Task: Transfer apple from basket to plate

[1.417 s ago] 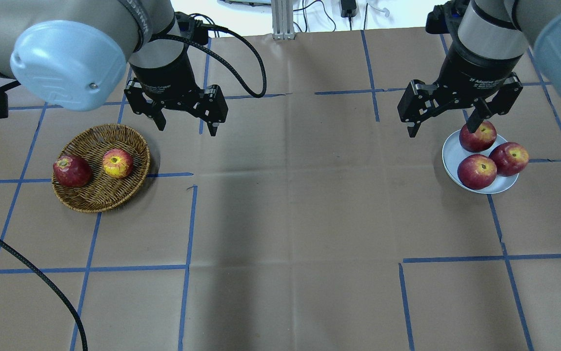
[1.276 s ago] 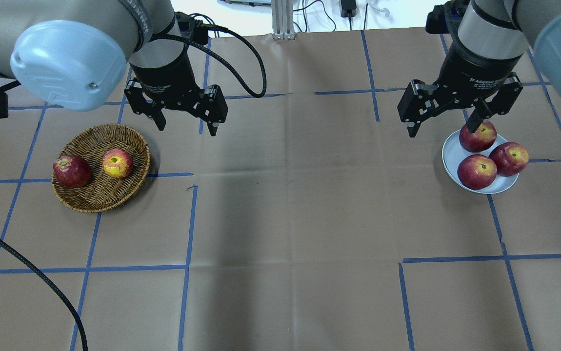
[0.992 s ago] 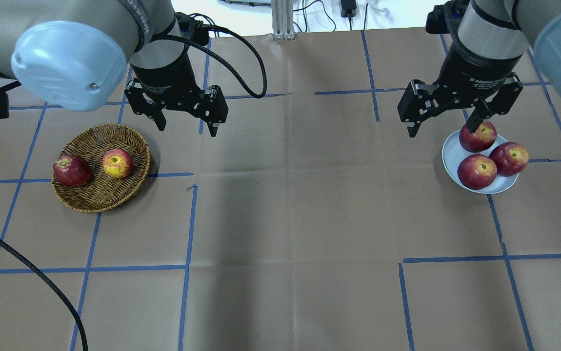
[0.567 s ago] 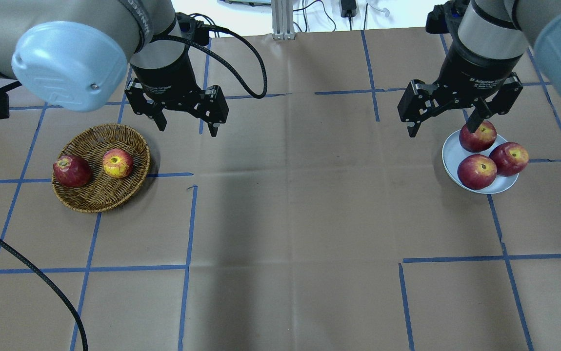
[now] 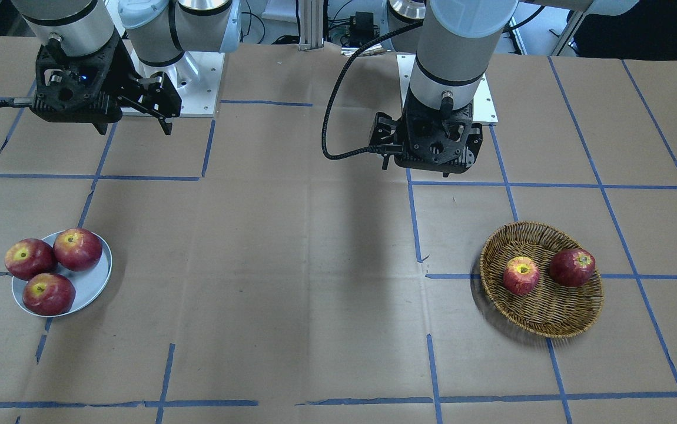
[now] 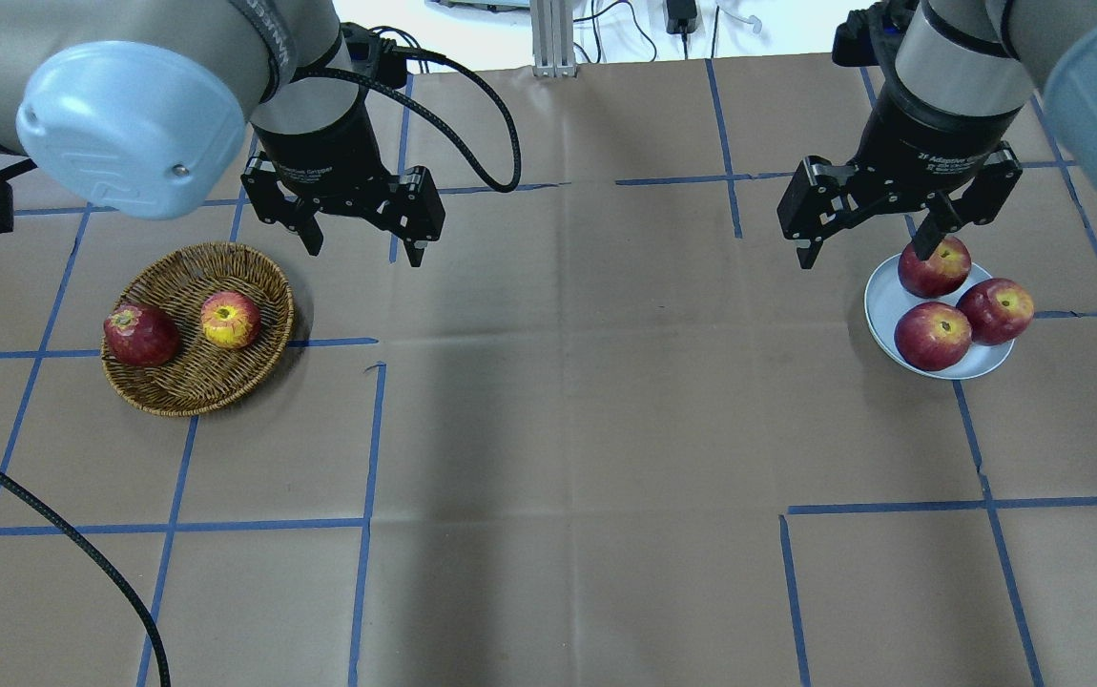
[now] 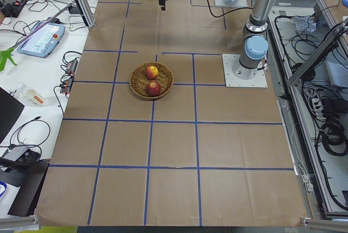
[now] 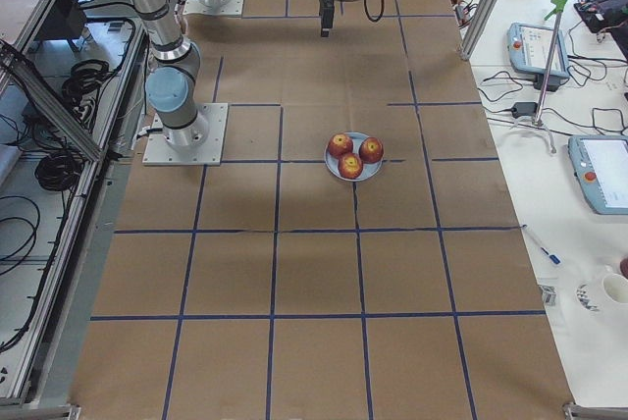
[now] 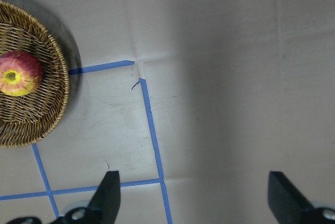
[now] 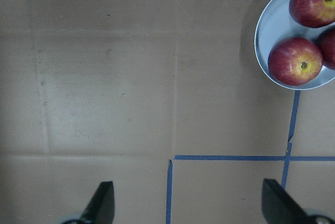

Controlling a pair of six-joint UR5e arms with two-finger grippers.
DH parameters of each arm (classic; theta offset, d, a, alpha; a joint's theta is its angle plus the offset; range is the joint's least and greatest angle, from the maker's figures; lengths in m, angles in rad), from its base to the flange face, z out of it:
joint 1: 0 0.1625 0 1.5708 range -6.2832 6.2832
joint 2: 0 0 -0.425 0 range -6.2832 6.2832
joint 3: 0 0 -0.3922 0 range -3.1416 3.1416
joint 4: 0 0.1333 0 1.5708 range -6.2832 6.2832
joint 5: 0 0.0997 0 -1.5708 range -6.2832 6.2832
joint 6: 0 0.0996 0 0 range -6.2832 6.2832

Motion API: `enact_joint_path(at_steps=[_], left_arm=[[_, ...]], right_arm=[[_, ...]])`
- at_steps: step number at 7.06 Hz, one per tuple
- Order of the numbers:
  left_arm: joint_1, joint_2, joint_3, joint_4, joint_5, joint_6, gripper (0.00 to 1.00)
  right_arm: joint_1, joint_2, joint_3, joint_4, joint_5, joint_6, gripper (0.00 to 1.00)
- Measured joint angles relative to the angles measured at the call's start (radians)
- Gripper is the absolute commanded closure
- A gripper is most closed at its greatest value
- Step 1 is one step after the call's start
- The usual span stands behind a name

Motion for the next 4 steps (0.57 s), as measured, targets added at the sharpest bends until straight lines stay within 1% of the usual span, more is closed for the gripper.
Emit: enact_joint_path(at_steps=[4], left_arm=[[0.004, -0.014, 0.027, -0.013, 0.010, 0.002, 0.01]], right_arm=[[0.000, 0.000, 0.000, 0.000, 0.001, 0.000, 0.00]])
